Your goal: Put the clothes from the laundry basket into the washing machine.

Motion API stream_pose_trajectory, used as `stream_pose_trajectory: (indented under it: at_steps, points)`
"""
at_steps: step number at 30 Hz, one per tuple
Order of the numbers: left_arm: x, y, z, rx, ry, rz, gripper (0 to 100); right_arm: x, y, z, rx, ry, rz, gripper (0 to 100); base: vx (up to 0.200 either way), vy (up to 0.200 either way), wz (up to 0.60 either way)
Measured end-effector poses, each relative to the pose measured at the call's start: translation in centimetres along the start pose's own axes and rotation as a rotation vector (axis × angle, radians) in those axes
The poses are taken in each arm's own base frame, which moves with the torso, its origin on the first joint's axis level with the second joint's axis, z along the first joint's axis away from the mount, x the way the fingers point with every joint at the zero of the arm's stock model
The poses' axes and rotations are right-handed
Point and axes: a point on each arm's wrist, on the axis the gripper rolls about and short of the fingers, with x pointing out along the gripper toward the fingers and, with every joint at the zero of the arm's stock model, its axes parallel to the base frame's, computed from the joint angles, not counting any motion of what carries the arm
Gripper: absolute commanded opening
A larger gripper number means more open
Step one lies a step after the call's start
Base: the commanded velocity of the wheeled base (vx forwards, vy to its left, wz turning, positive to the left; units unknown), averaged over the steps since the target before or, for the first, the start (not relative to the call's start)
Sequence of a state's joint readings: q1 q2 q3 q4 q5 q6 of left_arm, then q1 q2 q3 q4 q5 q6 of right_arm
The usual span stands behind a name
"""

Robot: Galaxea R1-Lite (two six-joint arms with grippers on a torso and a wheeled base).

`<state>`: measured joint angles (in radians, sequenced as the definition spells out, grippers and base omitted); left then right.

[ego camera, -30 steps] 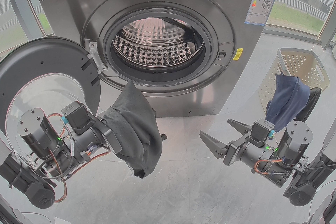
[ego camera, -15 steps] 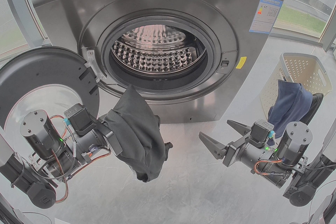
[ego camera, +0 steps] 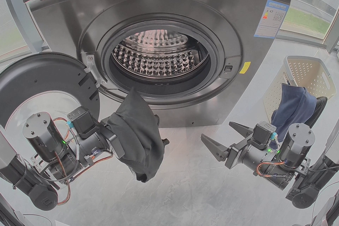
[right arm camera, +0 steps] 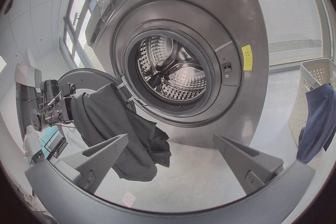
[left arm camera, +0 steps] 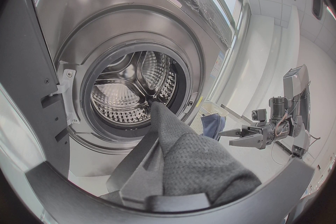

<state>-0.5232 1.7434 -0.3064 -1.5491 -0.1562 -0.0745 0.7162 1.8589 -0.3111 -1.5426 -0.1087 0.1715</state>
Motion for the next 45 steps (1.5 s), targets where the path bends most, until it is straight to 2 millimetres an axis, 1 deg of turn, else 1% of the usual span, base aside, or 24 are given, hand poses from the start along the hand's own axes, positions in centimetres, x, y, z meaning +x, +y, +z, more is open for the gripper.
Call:
stream_pose_trajectory:
  at_steps: [3,12,21,33,45]
  points:
    - [0.1,0.0,-0.1,0.001,0.003,0.000,0,0.0,0.0,0.0,0.000,0.001,0.000,100,0.000,0.000,0.00]
    - [0.2,0.0,-0.3,0.017,0.011,0.002,0,0.0,0.0,-0.1,0.001,0.005,0.002,100,0.200,0.000,0.00]
    - [0.3,-0.1,-0.6,0.031,0.021,-0.004,0,-0.5,0.1,-0.7,-0.003,0.036,0.005,100,0.000,0.000,0.00]
    - [0.4,-0.2,-0.5,0.033,0.017,-0.009,0,-0.9,0.4,-1.1,-0.007,0.062,0.020,100,0.200,0.000,0.00]
    - [0.9,-1.3,-1.1,0.026,0.035,-0.049,0,-1.3,0.9,-1.6,-0.010,0.085,0.046,100,0.000,0.000,0.00]
